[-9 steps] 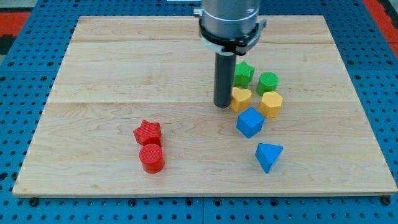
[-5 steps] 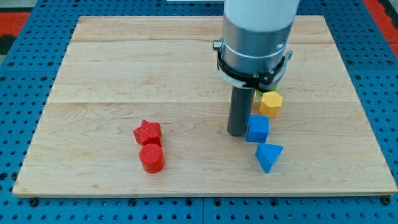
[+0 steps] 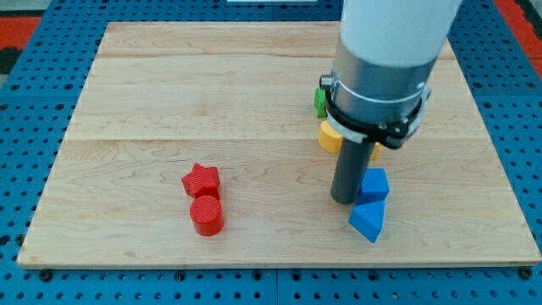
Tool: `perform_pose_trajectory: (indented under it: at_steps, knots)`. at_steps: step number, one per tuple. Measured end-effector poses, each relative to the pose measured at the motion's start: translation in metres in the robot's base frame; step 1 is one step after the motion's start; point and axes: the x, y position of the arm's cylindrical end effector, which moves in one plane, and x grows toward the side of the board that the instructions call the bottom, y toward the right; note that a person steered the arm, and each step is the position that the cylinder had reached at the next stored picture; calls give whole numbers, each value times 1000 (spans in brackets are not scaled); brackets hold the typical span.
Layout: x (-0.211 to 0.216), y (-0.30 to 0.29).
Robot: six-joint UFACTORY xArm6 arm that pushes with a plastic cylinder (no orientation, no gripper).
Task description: Slightly move the blue blocks towards the bottom of the board
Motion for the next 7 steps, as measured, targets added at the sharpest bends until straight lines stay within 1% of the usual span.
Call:
perform_pose_trajectory:
  at_steps: [2, 3, 4, 5, 6, 7]
  knots:
    - [-20, -4]
    - [-20, 8]
    - [4, 16]
    - [11, 17]
    - [7, 17]
    - [-10, 17]
